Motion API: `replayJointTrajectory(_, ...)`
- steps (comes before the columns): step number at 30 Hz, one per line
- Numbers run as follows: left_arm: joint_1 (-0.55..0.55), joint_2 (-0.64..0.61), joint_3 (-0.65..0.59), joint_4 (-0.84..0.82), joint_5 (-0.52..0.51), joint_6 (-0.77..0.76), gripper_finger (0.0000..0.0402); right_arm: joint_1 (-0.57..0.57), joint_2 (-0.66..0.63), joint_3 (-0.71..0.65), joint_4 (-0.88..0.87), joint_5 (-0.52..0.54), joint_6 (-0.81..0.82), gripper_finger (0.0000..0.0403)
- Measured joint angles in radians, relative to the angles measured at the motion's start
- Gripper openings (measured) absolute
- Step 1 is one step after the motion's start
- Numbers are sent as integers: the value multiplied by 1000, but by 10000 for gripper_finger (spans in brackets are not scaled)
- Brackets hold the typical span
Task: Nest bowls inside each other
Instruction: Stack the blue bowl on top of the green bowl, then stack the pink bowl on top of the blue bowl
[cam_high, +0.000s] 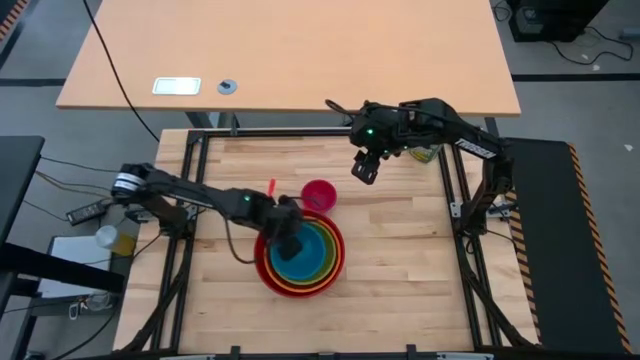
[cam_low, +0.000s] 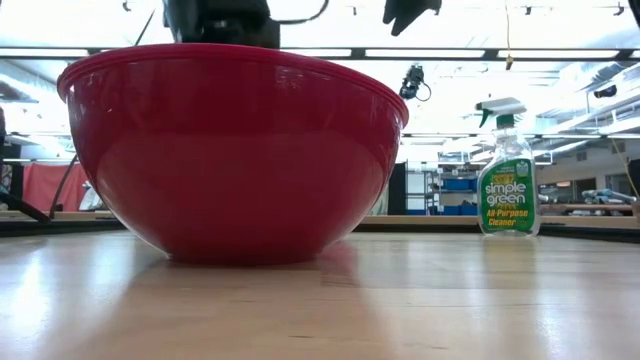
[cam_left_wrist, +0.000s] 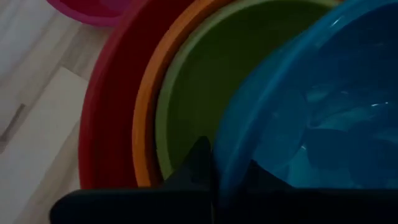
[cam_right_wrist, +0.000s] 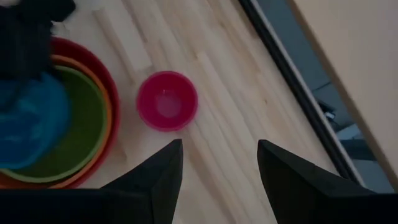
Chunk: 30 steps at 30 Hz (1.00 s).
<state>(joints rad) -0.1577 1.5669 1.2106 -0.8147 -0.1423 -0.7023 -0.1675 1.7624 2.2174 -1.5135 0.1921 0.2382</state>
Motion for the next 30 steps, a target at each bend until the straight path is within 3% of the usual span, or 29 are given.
replayJointTrajectory(3,1,34,0,7,-39,14,13,8,1,-18,44,-21,-3,213)
replayJointTrajectory(11,-10,83,1,42,-20,70,57,17,1,-54,90,-30,-4,213)
replayJointTrajectory(22,-10,21,1,16,-2,86,211,16,2,-61,120,-36,-7,213)
replayJointTrajectory(26,-9,-49,1,-39,-4,89,239,-7,-1,-169,185,-55,-12,213)
replayJointTrajectory(30,-12,-132,1,-97,-63,93,240,-33,0,-351,345,-135,-9,213)
